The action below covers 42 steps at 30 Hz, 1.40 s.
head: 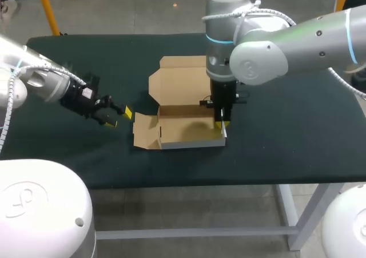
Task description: Assemble the packaging by folding the flat box into shape, placing the metal phone stand inside, and closing the box properly
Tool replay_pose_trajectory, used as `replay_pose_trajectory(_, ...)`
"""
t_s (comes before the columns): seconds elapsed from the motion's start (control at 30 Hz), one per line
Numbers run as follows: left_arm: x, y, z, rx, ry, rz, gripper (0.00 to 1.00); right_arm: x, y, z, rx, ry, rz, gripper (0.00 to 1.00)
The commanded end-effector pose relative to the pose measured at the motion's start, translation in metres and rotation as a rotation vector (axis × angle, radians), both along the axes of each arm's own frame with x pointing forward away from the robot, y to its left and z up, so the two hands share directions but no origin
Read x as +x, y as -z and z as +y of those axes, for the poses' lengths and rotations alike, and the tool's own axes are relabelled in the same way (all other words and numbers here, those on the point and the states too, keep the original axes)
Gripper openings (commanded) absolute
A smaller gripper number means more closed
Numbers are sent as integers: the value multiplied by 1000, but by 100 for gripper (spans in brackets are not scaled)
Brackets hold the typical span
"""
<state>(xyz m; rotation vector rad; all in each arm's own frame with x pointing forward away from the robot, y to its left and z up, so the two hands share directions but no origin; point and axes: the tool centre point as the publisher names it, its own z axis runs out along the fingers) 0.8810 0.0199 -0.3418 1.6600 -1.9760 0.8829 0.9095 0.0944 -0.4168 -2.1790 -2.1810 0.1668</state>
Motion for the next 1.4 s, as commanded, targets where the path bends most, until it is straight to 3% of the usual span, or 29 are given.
replay_pose_trajectory(0.03, 9, 12, -2, -13, 19, 21, 77, 1, 0, 0, -2, -1, 4, 0)
replay_pose_trajectory(0.1, 10, 16, -4, -13, 22, 25, 72, 1, 0, 0, -2, -1, 4, 0)
replay_pose_trajectory(0.47, 12, 45, -20, 0, 3, 49, 69, 1, 0, 0, -2, -1, 4, 0)
replay_pose_trajectory(0.57, 12, 49, -23, 3, -2, 53, 58, 1, 0, 0, -2, -1, 4, 0)
replay_pose_trajectory(0.73, 9, 51, -31, 6, -17, 67, 49, 1, 0, 0, -2, -1, 4, 0)
replay_pose_trajectory(1.1, 2, 50, -51, 94, -75, 79, 31, 1, 0, 0, -2, -1, 4, 0)
replay_pose_trajectory(1.17, 2, 50, -53, 108, -90, 76, 7, 1, 0, 0, -2, -1, 4, 0)
replay_pose_trajectory(1.2, 2, 50, -54, 117, -95, 75, 0, 1, 0, 0, -2, -1, 4, 0)
replay_pose_trajectory(1.4, 2, 43, -57, 161, -120, 67, 0, 1, 0, 0, -2, -1, 4, 0)
